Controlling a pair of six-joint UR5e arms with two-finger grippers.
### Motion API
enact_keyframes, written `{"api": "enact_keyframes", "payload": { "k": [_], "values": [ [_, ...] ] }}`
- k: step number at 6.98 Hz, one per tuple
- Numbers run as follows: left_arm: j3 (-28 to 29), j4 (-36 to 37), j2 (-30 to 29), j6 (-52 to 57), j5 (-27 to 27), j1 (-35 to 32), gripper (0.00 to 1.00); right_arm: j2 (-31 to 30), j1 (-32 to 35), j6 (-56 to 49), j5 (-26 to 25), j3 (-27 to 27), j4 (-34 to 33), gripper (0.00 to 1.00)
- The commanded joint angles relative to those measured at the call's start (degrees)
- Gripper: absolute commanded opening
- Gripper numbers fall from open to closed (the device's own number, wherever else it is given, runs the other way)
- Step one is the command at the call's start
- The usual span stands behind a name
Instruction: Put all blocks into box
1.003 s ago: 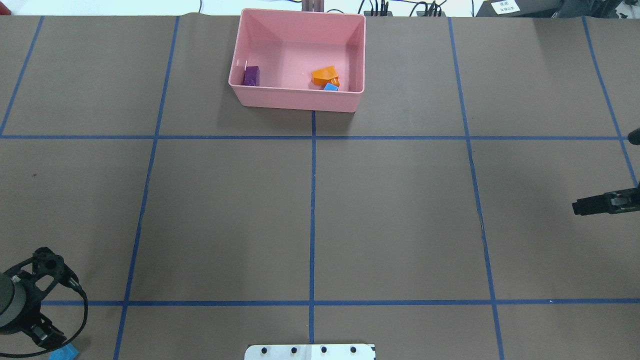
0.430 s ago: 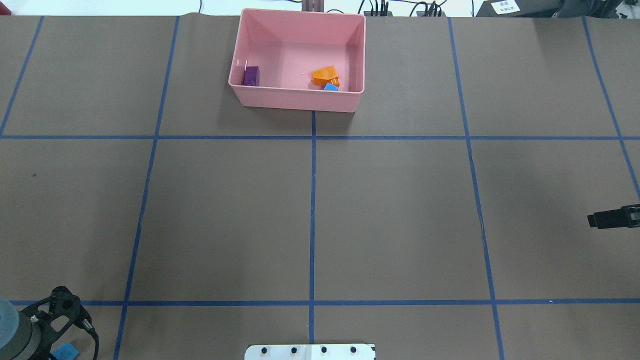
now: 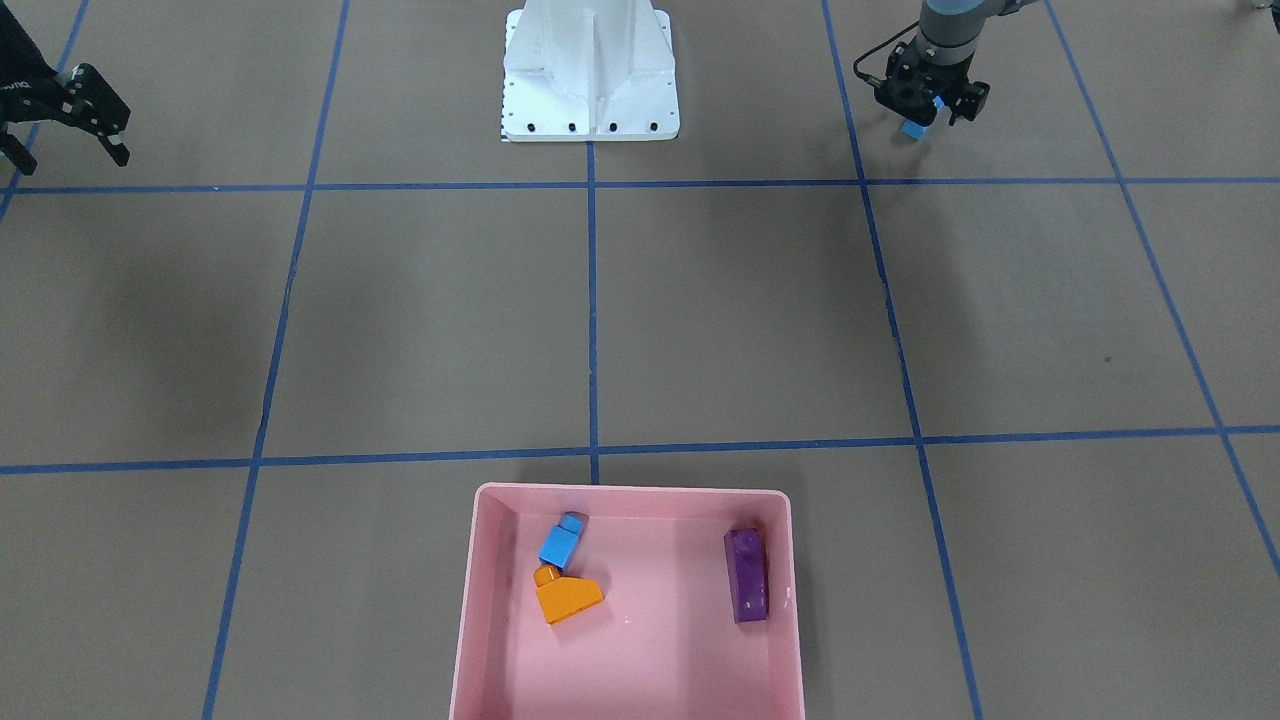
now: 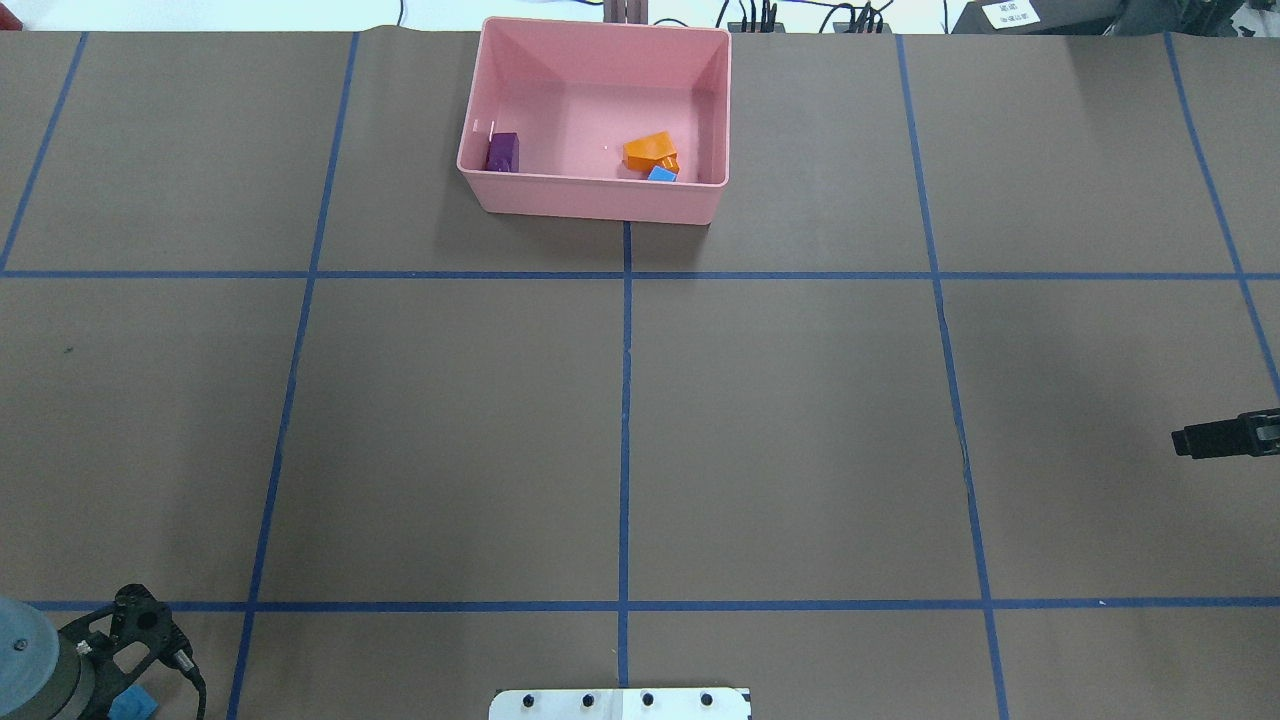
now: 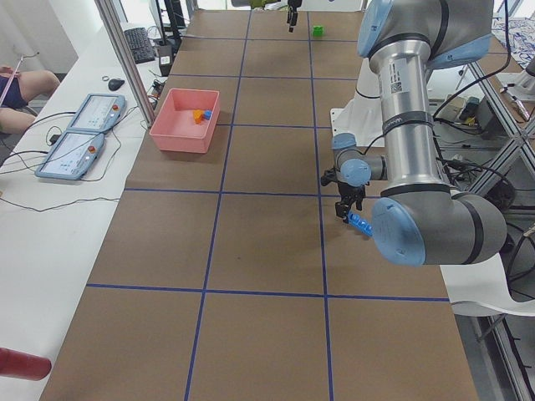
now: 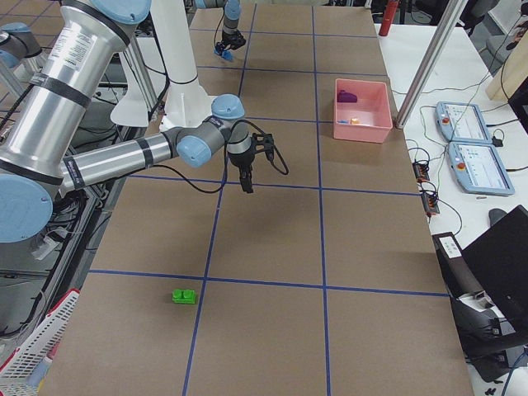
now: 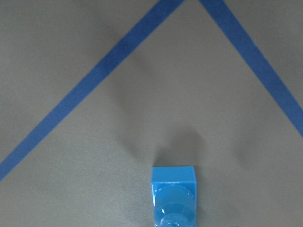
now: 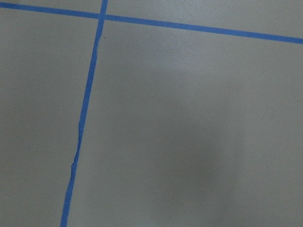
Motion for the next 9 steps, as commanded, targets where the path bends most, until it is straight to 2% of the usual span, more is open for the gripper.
{"api": "enact_keyframes", "payload": {
  "k": [1, 3, 5, 7, 8, 9],
  "values": [
    [0.7, 0.1, -0.6, 0.1, -0.2, 0.1, 0.74, 0.2, -0.2, 0.3, 0.0, 0.0, 0.1, 0.99],
    [0.0, 0.1, -0.5, 0.1, -0.3, -0.2, 0.03, 0.4, -0.2, 0.4, 0.0, 0.0, 0.0, 0.99],
    [-0.5, 0.1, -0.2, -0.6, -0.2, -0.8, 0.00, 0.8, -0.2, 0.4, 0.2, 0.0, 0.0, 0.99],
    [-5.1, 2.0, 0.2, -0.6, -1.2, -2.5, 0.00, 1.6, -0.2, 0.5, 0.1, -0.2, 0.0, 1.00],
    [-7.9, 5.2, -0.8, -0.6, -4.6, -6.1, 0.00, 2.0, -0.3, 0.5, 0.1, -0.7, 0.0, 1.00],
    [-9.5, 5.5, -3.3, -0.6, -5.7, -10.5, 0.00, 2.2, -0.3, 0.5, 0.1, -0.8, 0.1, 0.99]
  ]
}}
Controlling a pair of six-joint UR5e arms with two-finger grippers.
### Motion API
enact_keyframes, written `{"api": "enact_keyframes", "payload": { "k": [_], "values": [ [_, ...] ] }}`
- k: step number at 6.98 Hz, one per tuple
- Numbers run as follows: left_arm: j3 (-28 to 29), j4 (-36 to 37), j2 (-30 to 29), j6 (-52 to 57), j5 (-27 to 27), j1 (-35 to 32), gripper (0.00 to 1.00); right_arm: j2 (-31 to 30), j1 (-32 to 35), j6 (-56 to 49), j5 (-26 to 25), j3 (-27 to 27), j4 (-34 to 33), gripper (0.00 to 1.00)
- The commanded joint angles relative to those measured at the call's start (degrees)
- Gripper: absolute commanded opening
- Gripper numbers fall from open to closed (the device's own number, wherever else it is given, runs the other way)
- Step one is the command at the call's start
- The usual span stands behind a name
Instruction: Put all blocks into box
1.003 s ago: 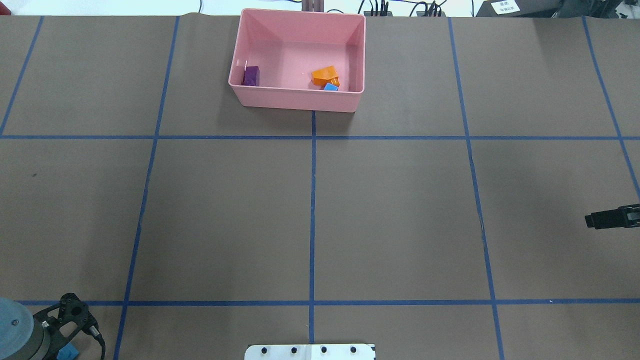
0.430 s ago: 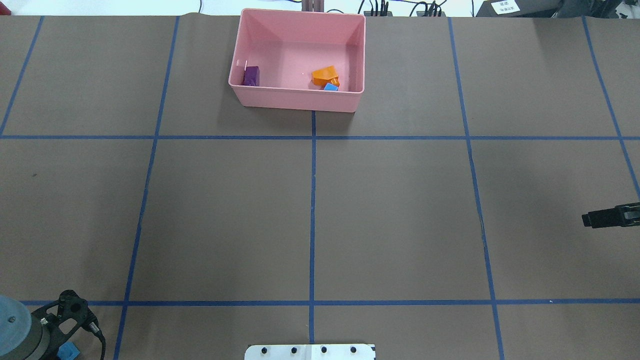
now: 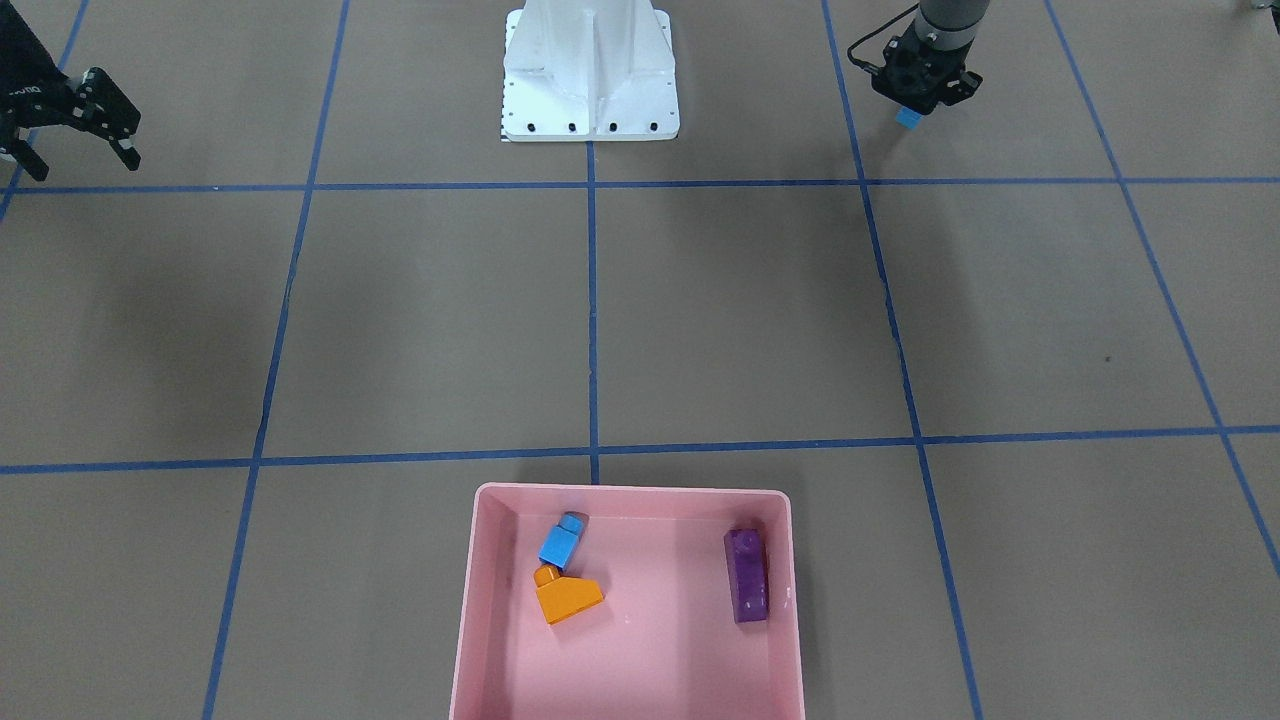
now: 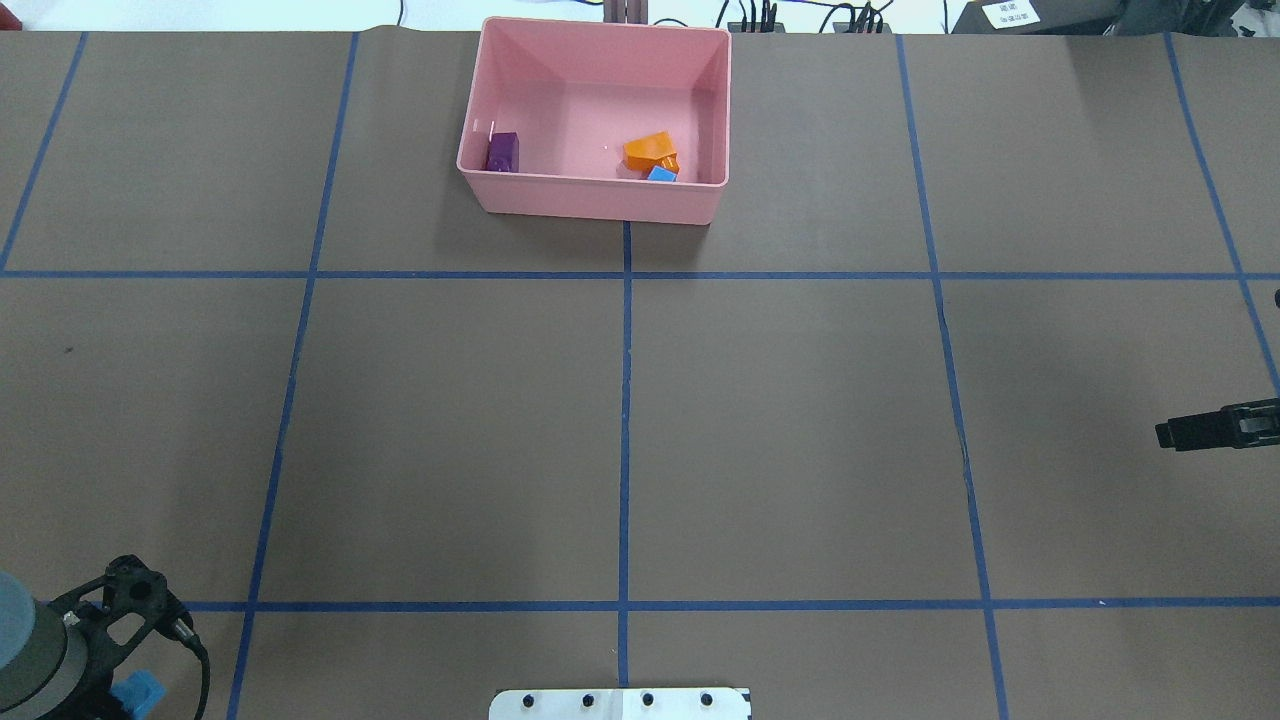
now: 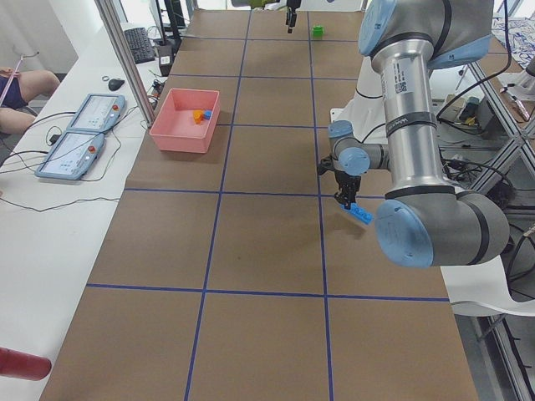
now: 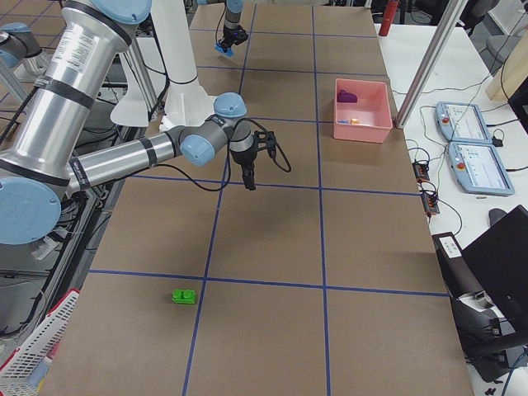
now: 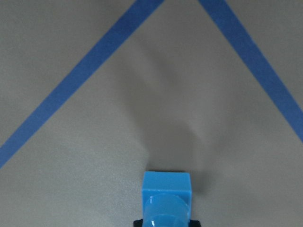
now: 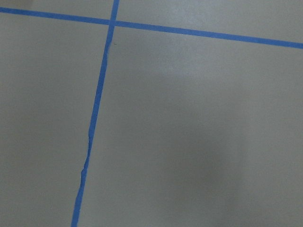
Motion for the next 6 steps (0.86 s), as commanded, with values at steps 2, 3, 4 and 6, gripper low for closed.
{"api": "enact_keyframes", "payload": {
  "k": [2, 3, 4, 6],
  "values": [
    [-1.8, 2.3, -12.0, -5.9, -2.0, -13.6, 0.00, 1.1, 0.0, -0.1, 0.0, -1.4, 0.3, 1.00],
    [-1.8, 4.2, -17.9, -8.9, -2.0, -16.7, 0.00, 1.1, 0.0, -0.3, 0.0, -1.5, 0.3, 0.99],
    [-1.5, 7.5, -23.0, -12.3, -2.0, -18.7, 0.00, 1.2, 0.0, -0.4, 0.0, -1.5, 0.4, 1.00],
    [2.7, 18.2, -37.8, -12.4, -2.0, -24.2, 0.00, 1.7, 0.1, -0.6, 0.1, -2.2, 0.4, 1.00]
  ]
}}
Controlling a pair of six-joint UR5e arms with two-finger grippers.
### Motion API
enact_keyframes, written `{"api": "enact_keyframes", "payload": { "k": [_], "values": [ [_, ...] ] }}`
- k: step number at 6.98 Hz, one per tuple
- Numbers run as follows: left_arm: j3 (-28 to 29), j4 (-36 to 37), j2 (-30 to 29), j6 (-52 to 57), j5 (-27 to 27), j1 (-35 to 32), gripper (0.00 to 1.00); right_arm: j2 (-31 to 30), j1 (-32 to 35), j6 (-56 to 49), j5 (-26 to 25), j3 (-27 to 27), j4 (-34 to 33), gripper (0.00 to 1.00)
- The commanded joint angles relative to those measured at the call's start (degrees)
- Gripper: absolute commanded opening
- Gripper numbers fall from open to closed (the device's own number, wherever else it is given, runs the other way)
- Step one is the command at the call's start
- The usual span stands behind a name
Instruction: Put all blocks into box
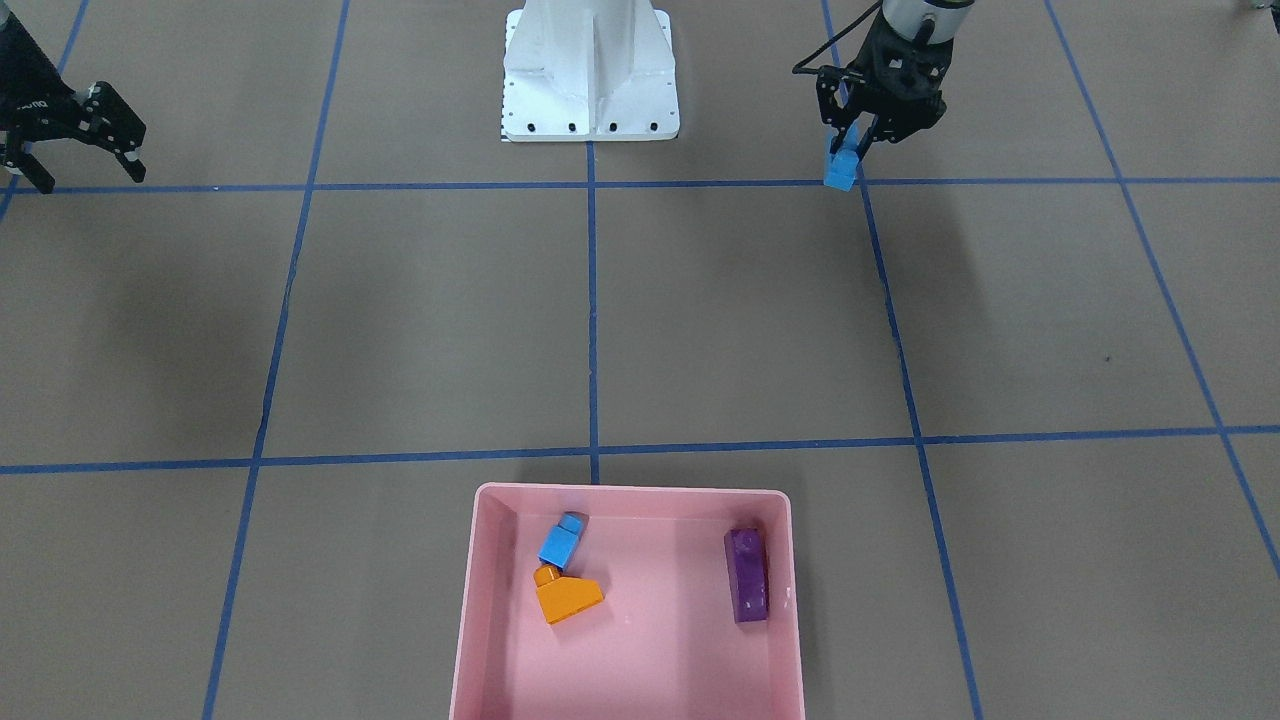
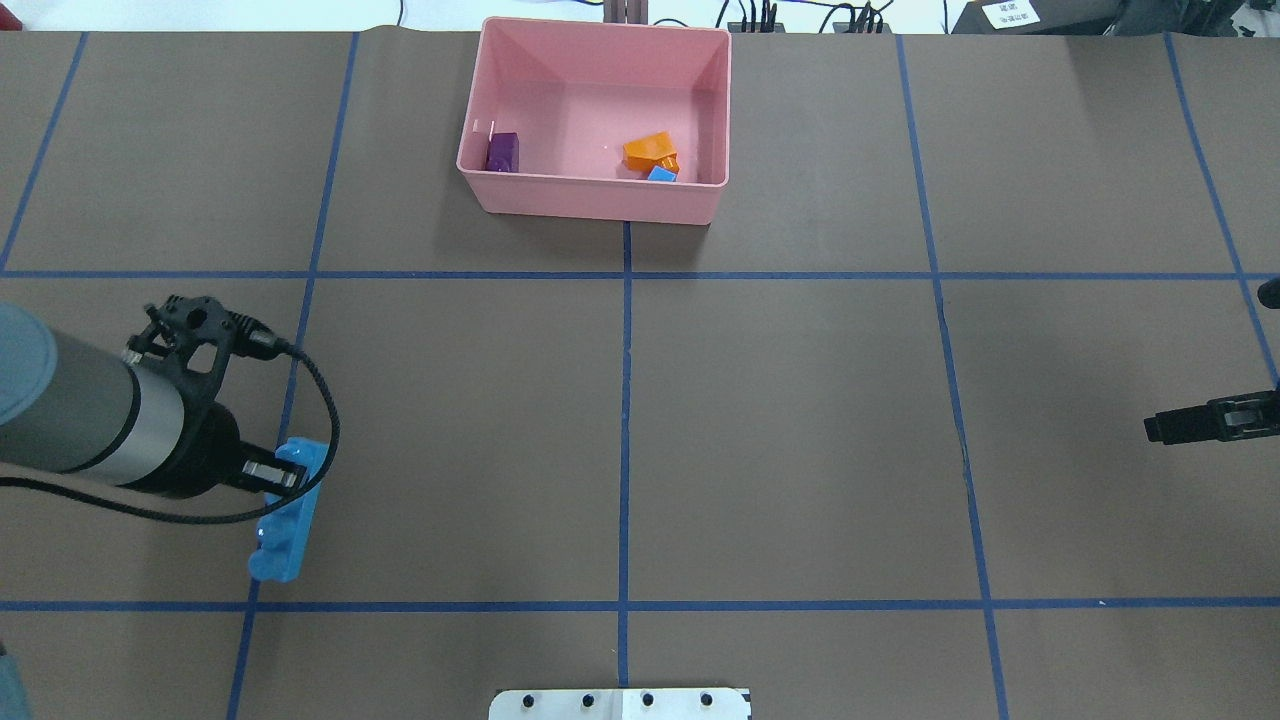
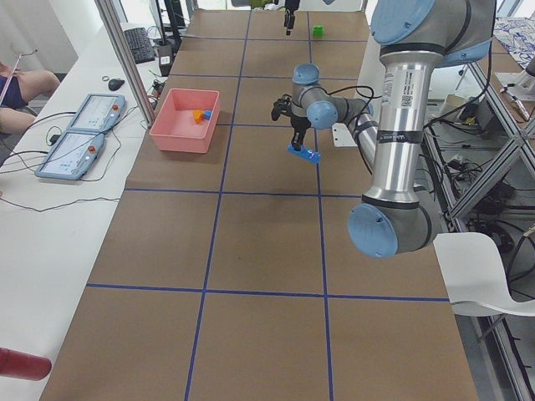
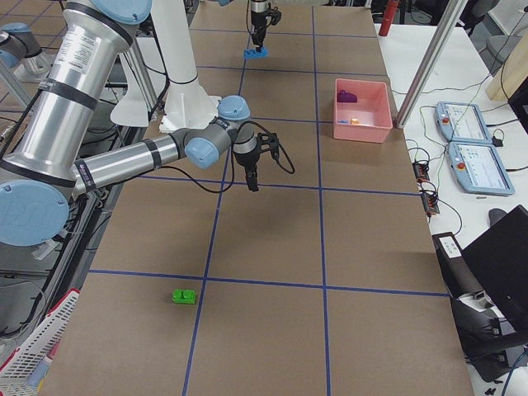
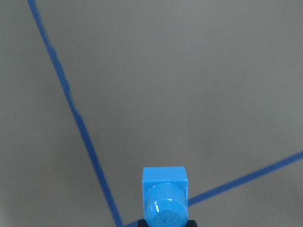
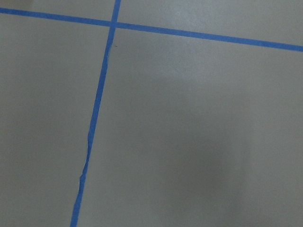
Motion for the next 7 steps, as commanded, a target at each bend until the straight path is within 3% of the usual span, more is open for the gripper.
{"api": "enact_keyframes", "payload": {
  "k": [1, 3, 4, 7],
  "values": [
    [7.0, 8.8, -16.1, -0.6, 0.0, -5.7, 0.00, 0.4, 0.1, -0.4, 0.0, -1.2, 0.6, 1.00],
    [18.0, 9.2, -27.4, -0.5, -0.6, -10.8, 0.00, 0.3, 0.3, -2.8, 0.5, -5.4, 6.5, 0.99],
    [26.2, 9.2, -34.0, -0.6, -3.6, -13.9, 0.00, 0.3, 0.4, -3.9, 1.5, -6.4, 7.0, 1.00],
    [55.0, 7.1, -54.3, -0.7, -4.5, -18.3, 0.00, -1.7, 2.9, -8.4, 2.5, -6.6, 7.0, 0.99]
  ]
}}
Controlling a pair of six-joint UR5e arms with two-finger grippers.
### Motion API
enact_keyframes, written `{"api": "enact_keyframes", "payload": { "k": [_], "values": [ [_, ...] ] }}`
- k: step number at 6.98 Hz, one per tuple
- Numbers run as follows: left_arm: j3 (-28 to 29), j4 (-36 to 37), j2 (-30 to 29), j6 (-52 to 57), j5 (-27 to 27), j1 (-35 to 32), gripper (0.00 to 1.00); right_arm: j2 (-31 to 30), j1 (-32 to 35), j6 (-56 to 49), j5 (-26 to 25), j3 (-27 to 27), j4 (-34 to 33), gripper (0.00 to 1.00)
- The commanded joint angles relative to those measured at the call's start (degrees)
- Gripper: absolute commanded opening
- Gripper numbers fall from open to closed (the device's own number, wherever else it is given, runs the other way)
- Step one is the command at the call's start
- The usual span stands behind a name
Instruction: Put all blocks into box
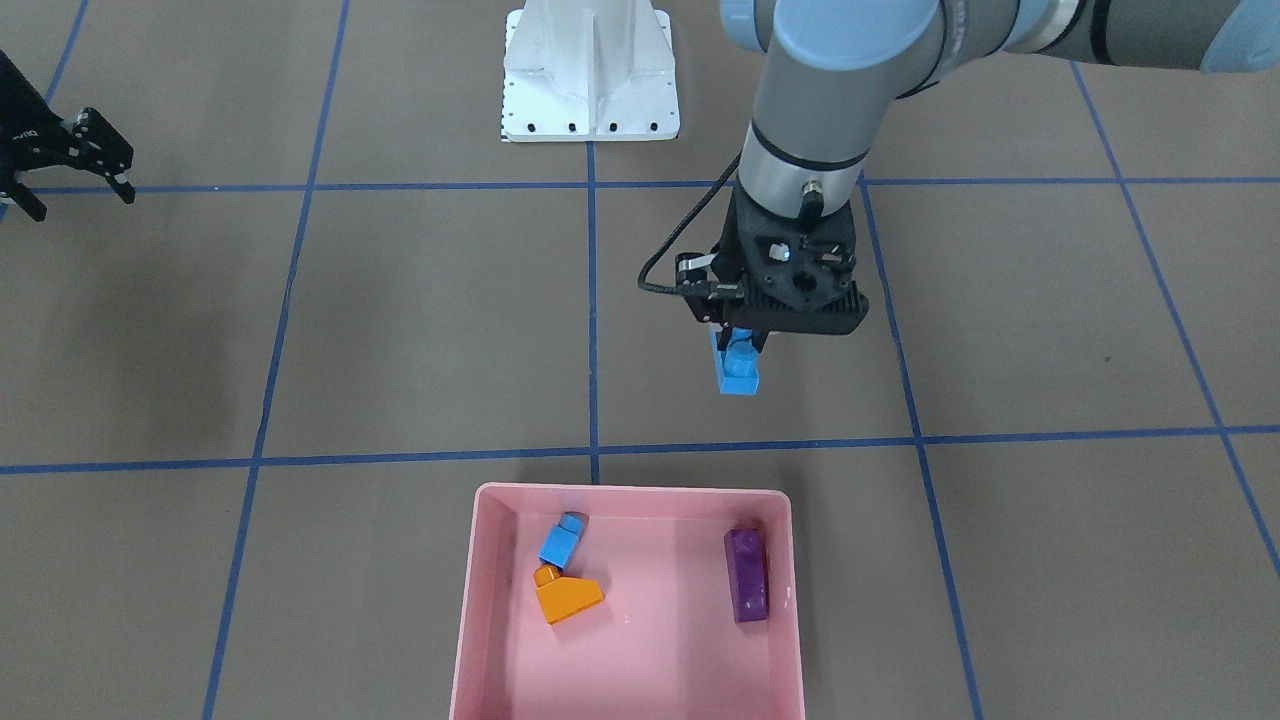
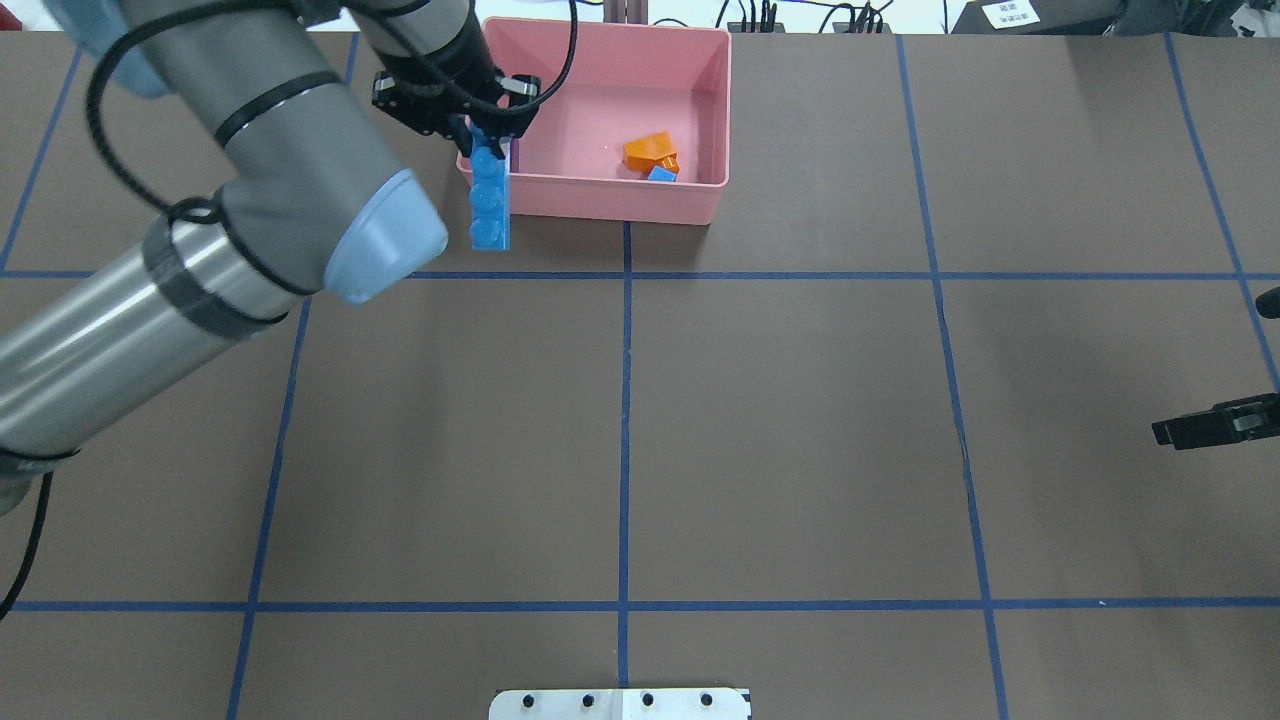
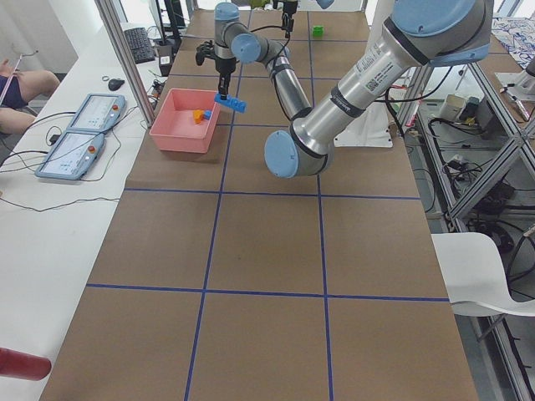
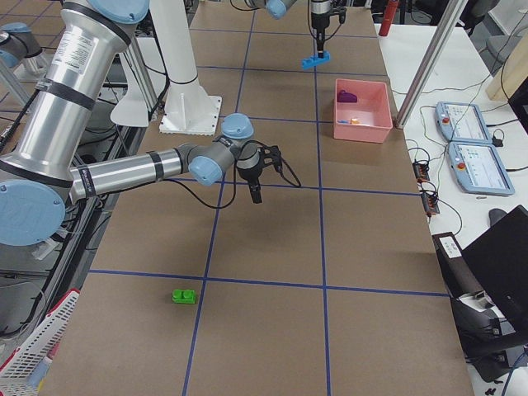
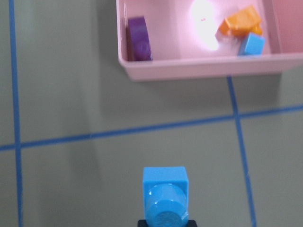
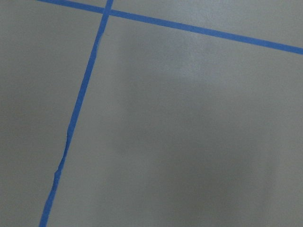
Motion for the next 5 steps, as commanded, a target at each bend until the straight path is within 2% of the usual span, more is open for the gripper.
{"api": "enact_keyframes", "payload": {
  "k": [1, 2, 4, 5],
  "values": [
    [23.3, -6.9, -13.1, -2.0, -0.2, -2.0, 0.00, -1.6, 2.0, -4.1, 0.7, -0.6, 0.1, 0.99],
    [33.1, -14.7, -15.6, -5.5, -0.1, -1.9, 0.00, -2.5, 4.6, -6.7, 2.7, -1.3, 0.2, 1.00],
    [39.5, -18.9, -16.4, -6.7, 0.1, -1.9, 0.00, -6.3, 9.6, -14.2, 4.9, -1.7, 0.2, 1.00],
    [46.4, -21.8, -18.6, -7.4, 0.3, -1.9, 0.00, -6.5, 10.2, -14.8, 4.9, -2.4, 0.2, 0.99]
  ]
}}
